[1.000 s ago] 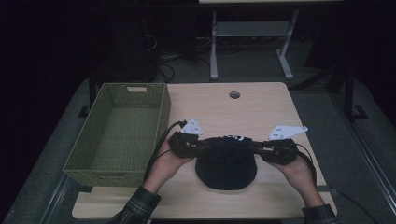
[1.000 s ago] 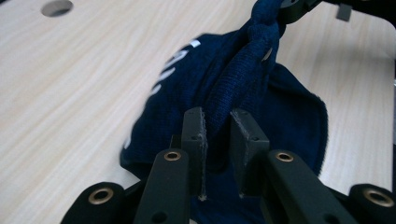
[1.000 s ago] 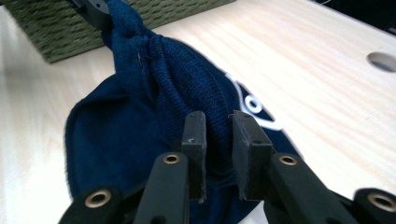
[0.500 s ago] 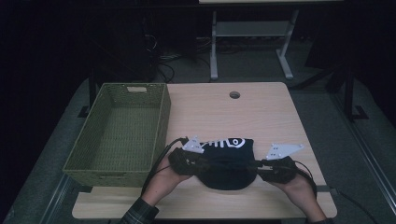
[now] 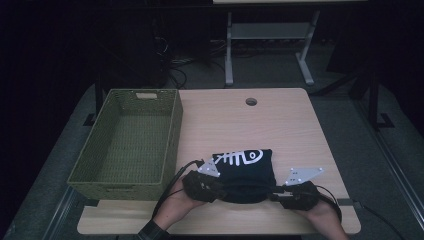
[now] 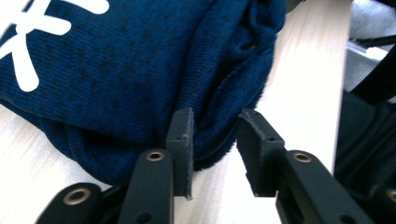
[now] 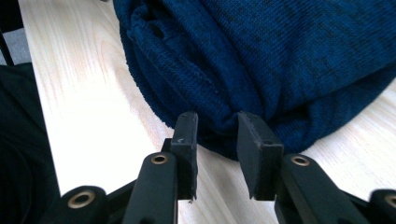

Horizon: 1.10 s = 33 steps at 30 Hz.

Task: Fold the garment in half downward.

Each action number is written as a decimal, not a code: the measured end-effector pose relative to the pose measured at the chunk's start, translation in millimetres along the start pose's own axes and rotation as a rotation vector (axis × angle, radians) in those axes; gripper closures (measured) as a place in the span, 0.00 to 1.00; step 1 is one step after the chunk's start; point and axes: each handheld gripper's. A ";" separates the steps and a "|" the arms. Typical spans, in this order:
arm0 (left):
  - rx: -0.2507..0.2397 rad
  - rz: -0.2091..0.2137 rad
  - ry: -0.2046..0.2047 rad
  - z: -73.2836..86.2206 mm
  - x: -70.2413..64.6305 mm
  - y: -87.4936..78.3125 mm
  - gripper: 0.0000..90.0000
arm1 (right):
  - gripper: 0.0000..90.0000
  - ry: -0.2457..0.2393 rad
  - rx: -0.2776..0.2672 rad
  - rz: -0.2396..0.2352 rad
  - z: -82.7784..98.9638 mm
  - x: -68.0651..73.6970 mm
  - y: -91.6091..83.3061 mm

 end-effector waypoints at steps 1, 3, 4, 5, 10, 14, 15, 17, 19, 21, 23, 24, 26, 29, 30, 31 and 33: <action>-0.011 -0.001 -0.003 -0.3 0.6 -4.5 0.70 | 0.75 0.000 -0.009 0.003 -0.5 0.2 -2.7; -0.025 -0.020 -0.013 -1.1 2.7 -13.3 0.69 | 0.74 0.006 -0.030 0.007 -2.8 0.6 -9.1; -0.029 -0.026 -0.019 -1.5 4.7 -17.2 0.69 | 0.74 0.001 -0.046 0.011 -4.0 0.3 -12.7; -0.037 -0.036 -0.025 -2.3 7.1 -20.8 0.71 | 0.75 0.007 -0.061 0.014 -5.6 0.4 -16.5; -0.072 -0.068 -0.087 -11.0 18.7 -26.5 0.86 | 0.84 0.012 -0.117 0.024 -14.5 -7.4 -26.6; -0.059 -0.125 -0.122 -20.9 27.8 -17.2 0.97 | 0.95 0.010 -0.120 0.013 -21.8 -12.7 -22.7; -0.059 -0.126 -0.133 -22.8 29.9 -15.3 1.00 | 0.98 0.007 -0.118 0.013 -24.0 -14.2 -20.4; -0.054 -0.137 -0.146 -27.6 36.0 -10.3 1.00 | 1.00 -0.003 -0.119 0.006 -26.6 -16.3 -17.1; -0.048 -0.146 -0.157 -32.6 39.9 -5.9 1.00 | 1.00 -0.009 -0.108 0.001 -29.1 -18.2 -12.8; -0.044 -0.159 -0.161 -38.3 42.8 1.4 1.00 | 1.00 -0.007 -0.100 -0.002 -29.8 -19.2 -9.3; -0.036 -0.169 -0.164 -42.0 46.0 8.8 1.00 | 1.00 -0.008 -0.085 -0.008 -28.9 -20.3 -5.8; -0.028 -0.177 -0.163 -43.8 48.3 13.5 1.00 | 1.00 -0.006 -0.076 -0.011 -28.1 -20.5 -4.0; -0.014 -0.182 -0.174 -45.8 52.9 24.9 1.00 | 1.00 -0.009 -0.059 -0.013 -25.6 -21.1 -0.2; 0.014 -0.200 -0.165 -46.5 60.6 39.4 1.00 | 1.00 0.003 -0.030 -0.022 -21.1 -20.4 5.6; 0.020 -0.200 -0.165 -46.7 62.9 44.6 1.00 | 1.00 0.004 -0.030 -0.024 -19.7 -19.5 7.2; 0.027 -0.201 -0.156 -47.0 64.3 47.0 1.00 | 1.00 0.005 -0.031 -0.032 -18.1 -18.7 9.1; 0.035 -0.194 -0.153 -48.4 66.3 53.9 1.00 | 1.00 0.007 -0.021 -0.045 -16.5 -17.2 12.5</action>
Point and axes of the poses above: each handheld gripper's, and its own axes: y roughly forward along the jaws, z roughly out of its underside, x roughly to its left, and after that the axes turned 14 degrees about -z, right-handed
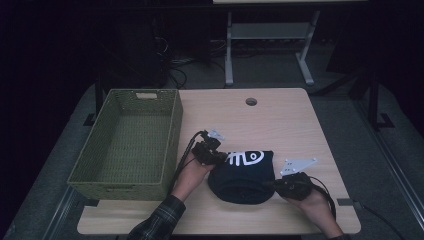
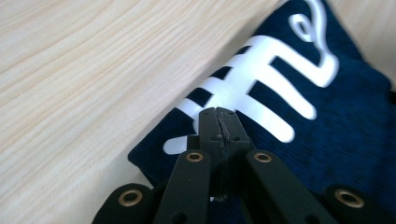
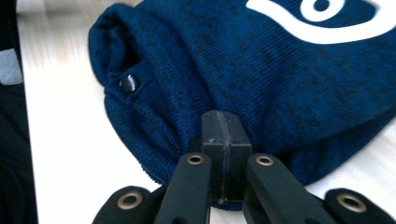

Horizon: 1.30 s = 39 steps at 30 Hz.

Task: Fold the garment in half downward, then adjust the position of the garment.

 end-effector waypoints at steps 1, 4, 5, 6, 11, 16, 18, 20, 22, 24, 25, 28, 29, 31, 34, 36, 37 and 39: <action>0.001 0.003 0.004 -1.4 -1.1 4.1 1.00 | 1.00 -0.003 0.003 -0.003 0.4 0.8 1.2; 0.009 0.000 0.033 -5.5 -4.5 12.6 1.00 | 1.00 -0.012 0.020 -0.019 1.1 5.4 8.0; 0.016 0.002 0.049 -7.4 -5.5 15.1 1.00 | 1.00 -0.014 0.029 -0.016 0.8 7.5 10.2; 0.017 0.002 0.059 -9.3 -6.6 17.9 1.00 | 1.00 -0.023 0.037 -0.018 0.5 9.9 13.5; 0.026 0.014 0.102 -16.9 -10.6 27.1 1.00 | 1.00 -0.064 0.068 -0.034 -1.7 23.6 30.1; 0.028 0.009 0.121 -17.0 -16.9 36.3 1.00 | 1.00 -0.085 0.078 -0.036 -2.8 27.4 37.6; 0.023 0.012 0.122 -17.1 -16.5 36.2 1.00 | 1.00 -0.085 0.074 -0.041 -2.2 27.1 39.0; 0.021 0.023 0.112 -17.1 -14.8 33.8 1.00 | 1.00 -0.086 0.073 -0.040 -2.1 27.3 39.3; 0.008 0.033 0.094 -17.1 -12.5 29.8 1.00 | 1.00 -0.087 0.072 -0.041 -1.9 27.1 39.1; -0.001 0.037 0.091 -17.5 -10.6 23.7 1.00 | 1.00 -0.082 0.071 -0.040 -2.0 27.8 38.5; -0.010 0.035 0.078 -17.5 -10.6 20.7 0.98 | 1.00 -0.081 0.072 -0.039 -2.0 27.9 38.1; -0.023 0.041 0.065 -16.2 -9.5 8.6 0.89 | 0.91 -0.086 0.055 -0.020 -2.3 28.6 34.1; -0.035 0.063 0.033 -15.0 -9.9 4.7 0.86 | 0.88 -0.087 0.048 -0.019 -2.5 28.2 32.2; -0.037 0.084 0.017 -12.9 -7.9 -2.9 0.76 | 0.81 -0.084 0.025 -0.003 -2.6 28.4 26.7; -0.026 0.079 0.028 -8.7 -7.6 -12.0 0.61 | 0.71 -0.070 -0.001 0.025 -2.7 29.6 19.6; -0.028 0.080 0.024 -5.9 -8.4 -16.7 0.52 | 0.63 -0.066 -0.017 0.058 -2.3 30.0 15.0; -0.037 0.078 0.024 -4.5 -8.8 -19.2 0.49 | 0.60 -0.065 -0.024 0.074 -1.9 29.8 12.2; -0.039 0.075 0.013 -2.1 -9.3 -23.3 0.43 | 0.55 -0.060 -0.045 0.103 0.0 29.1 6.6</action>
Point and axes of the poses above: each handheld gripper's, and its own axes: y roughly forward along the jaws, z roughly out of its underside, x roughly to its left, and after that the axes turned 14 degrees about -z, right-handed
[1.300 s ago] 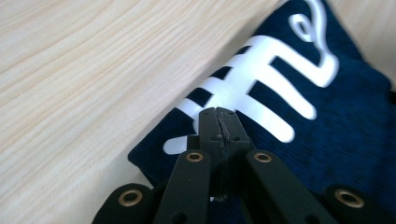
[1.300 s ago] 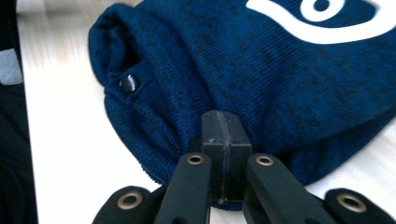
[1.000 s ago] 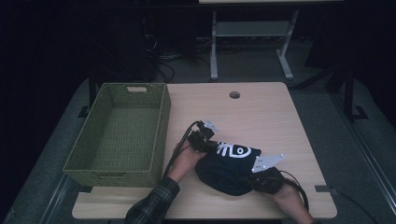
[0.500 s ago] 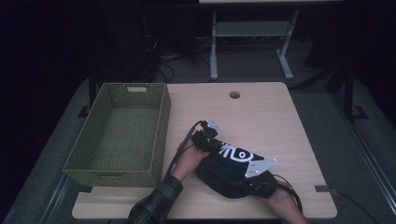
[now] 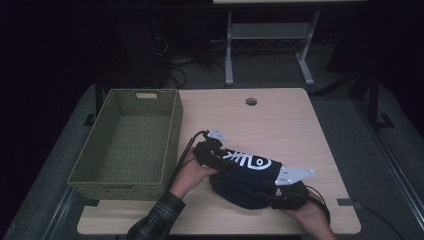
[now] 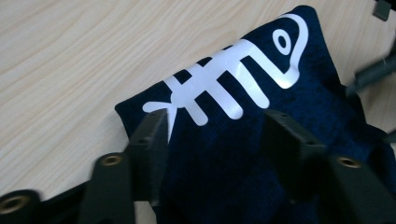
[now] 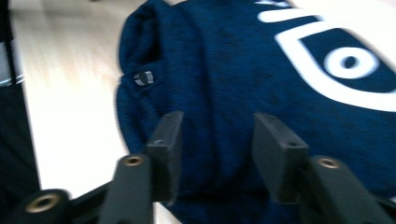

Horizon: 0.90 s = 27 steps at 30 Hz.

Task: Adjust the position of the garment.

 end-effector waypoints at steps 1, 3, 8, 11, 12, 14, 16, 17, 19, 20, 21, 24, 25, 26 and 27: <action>0.002 0.004 0.003 1.5 -0.3 -1.5 0.40 | 0.53 0.012 -0.005 0.009 1.0 -0.5 -3.0; 0.007 0.006 -0.004 4.1 -1.4 -2.5 0.37 | 0.50 0.033 -0.020 0.024 4.2 -1.5 -9.5; 0.037 -0.022 0.003 14.5 1.4 -1.9 0.29 | 0.45 0.053 -0.057 0.070 13.3 -3.3 -26.3; 0.038 -0.038 -0.023 19.5 3.3 0.6 0.23 | 0.40 0.082 -0.067 0.106 22.2 -8.6 -35.4; 0.037 -0.045 -0.029 20.7 3.9 1.7 0.21 | 0.39 0.096 -0.065 0.121 25.1 -11.0 -38.0; 0.032 -0.048 -0.039 22.2 4.5 4.3 0.20 | 0.34 0.101 -0.067 0.153 30.5 -16.8 -42.6; 0.035 -0.049 -0.039 23.0 5.0 7.7 0.19 | 0.29 0.126 -0.074 0.184 34.9 -22.4 -45.5; 0.042 -0.049 -0.034 23.5 5.3 9.7 0.18 | 0.27 0.132 -0.075 0.198 37.1 -25.9 -46.8; 0.040 -0.046 -0.046 24.4 4.4 14.0 0.18 | 0.24 0.158 -0.075 0.222 40.9 -32.3 -48.4; 0.041 -0.049 -0.048 24.7 4.2 15.7 0.18 | 0.23 0.170 -0.076 0.231 42.8 -35.0 -49.1; 0.052 -0.054 -0.030 25.0 5.3 16.9 0.18 | 0.21 0.174 -0.076 0.238 44.6 -37.5 -49.8; 0.072 -0.055 -0.033 27.9 6.1 22.8 0.17 | 0.20 0.202 -0.078 0.255 48.1 -42.4 -50.2; 0.077 -0.059 -0.030 29.2 6.3 24.6 0.17 | 0.19 0.204 -0.077 0.261 49.0 -44.1 -49.6; 0.082 -0.056 -0.030 30.7 6.9 26.7 0.17 | 0.19 0.207 -0.073 0.265 49.8 -45.7 -48.9; 0.078 -0.052 -0.038 31.7 7.0 28.3 0.17 | 0.18 0.212 -0.071 0.270 50.4 -47.3 -47.4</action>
Point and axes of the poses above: each handheld gripper's, and its own axes: y roughly forward along the jaws, z roughly out of its underside, x roughly to its left, and after that the axes turned 14 degrees about -z, right-handed
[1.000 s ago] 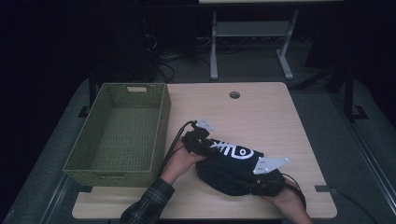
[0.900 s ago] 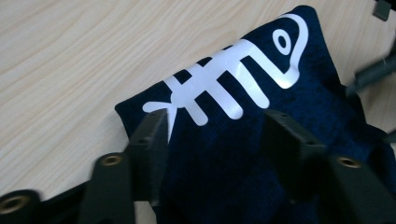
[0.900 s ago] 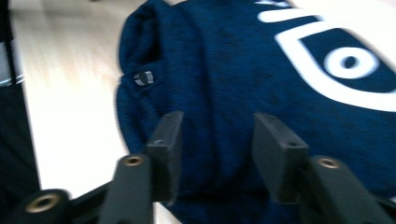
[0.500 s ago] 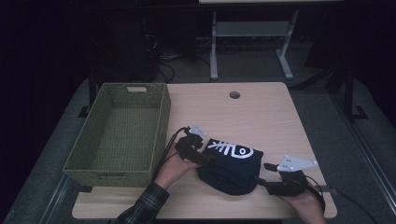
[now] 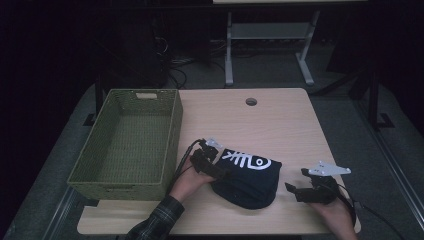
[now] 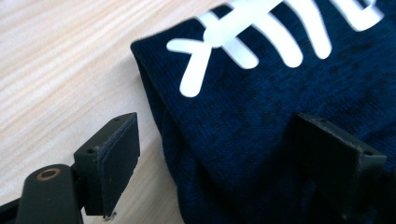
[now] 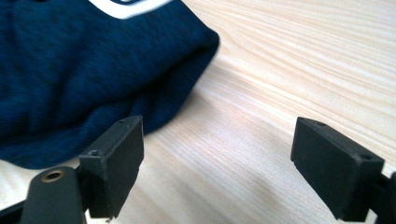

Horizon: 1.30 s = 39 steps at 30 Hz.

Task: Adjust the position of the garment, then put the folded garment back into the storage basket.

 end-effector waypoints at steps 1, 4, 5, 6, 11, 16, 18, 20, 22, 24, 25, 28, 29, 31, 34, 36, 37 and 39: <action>0.005 0.004 0.006 0.9 1.0 1.3 0.17 | 0.17 0.000 0.001 0.004 0.2 -0.9 1.3; 0.007 0.012 0.001 3.4 2.6 4.4 0.17 | 0.16 -0.006 0.035 0.036 0.4 -5.4 8.2; 0.003 0.019 -0.012 4.3 2.6 6.0 0.17 | 0.16 -0.004 0.041 0.044 0.4 -6.4 9.6; 0.008 0.025 -0.011 4.7 3.1 6.7 0.17 | 0.16 -0.003 0.049 0.048 0.5 -8.3 11.2; 0.016 0.030 -0.008 5.8 3.5 8.6 0.18 | 0.15 0.008 0.069 0.070 2.1 -12.5 14.5; -0.001 0.063 0.005 6.1 1.4 7.9 0.32 | 0.15 0.018 0.079 0.084 3.3 -15.9 17.3; -0.002 0.074 0.006 6.1 1.7 7.8 0.38 | 0.15 0.022 0.077 0.082 3.3 -16.3 17.7; -0.003 0.088 -0.002 6.1 1.9 7.9 0.42 | 0.14 0.028 0.070 0.075 3.8 -16.9 18.4; 0.004 0.109 -0.003 5.9 2.1 7.8 0.50 | 0.13 0.038 0.067 0.066 4.0 -18.2 19.2; 0.017 0.124 0.007 5.1 1.8 7.8 0.59 | 0.13 0.036 0.067 0.065 3.8 -18.5 19.5; 0.018 0.130 -0.005 4.7 1.0 8.1 0.62 | 0.13 0.035 0.067 0.064 3.7 -18.6 19.7; 0.033 0.141 -0.012 3.7 1.8 8.3 0.69 | 0.12 0.036 0.068 0.064 3.7 -18.7 19.7; 0.037 0.144 -0.017 3.3 1.8 8.3 0.71 | 0.12 0.036 0.068 0.064 3.7 -18.7 19.7; 0.049 0.145 -0.016 1.3 1.7 7.8 0.74 | 0.13 0.036 0.068 0.064 3.6 -18.7 19.7; 0.061 0.152 -0.019 -0.6 2.2 7.6 0.78 | 0.12 0.036 0.068 0.063 3.7 -18.8 19.7; 0.071 0.160 -0.028 -1.7 2.8 7.2 0.80 | 0.12 0.035 0.068 0.063 3.7 -18.8 19.7; 0.079 0.169 -0.033 -2.4 3.6 7.0 0.81 | 0.12 0.036 0.068 0.064 3.6 -18.8 19.7; 0.087 0.178 -0.034 -3.5 4.4 5.8 0.82 | 0.12 0.035 0.068 0.064 3.6 -18.8 19.7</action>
Point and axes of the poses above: each handheld gripper's, and its own axes: y roughly forward along the jaws, z roughly out of its underside, x roughly to its left, and after that the axes turned 14 degrees about -z, right-handed
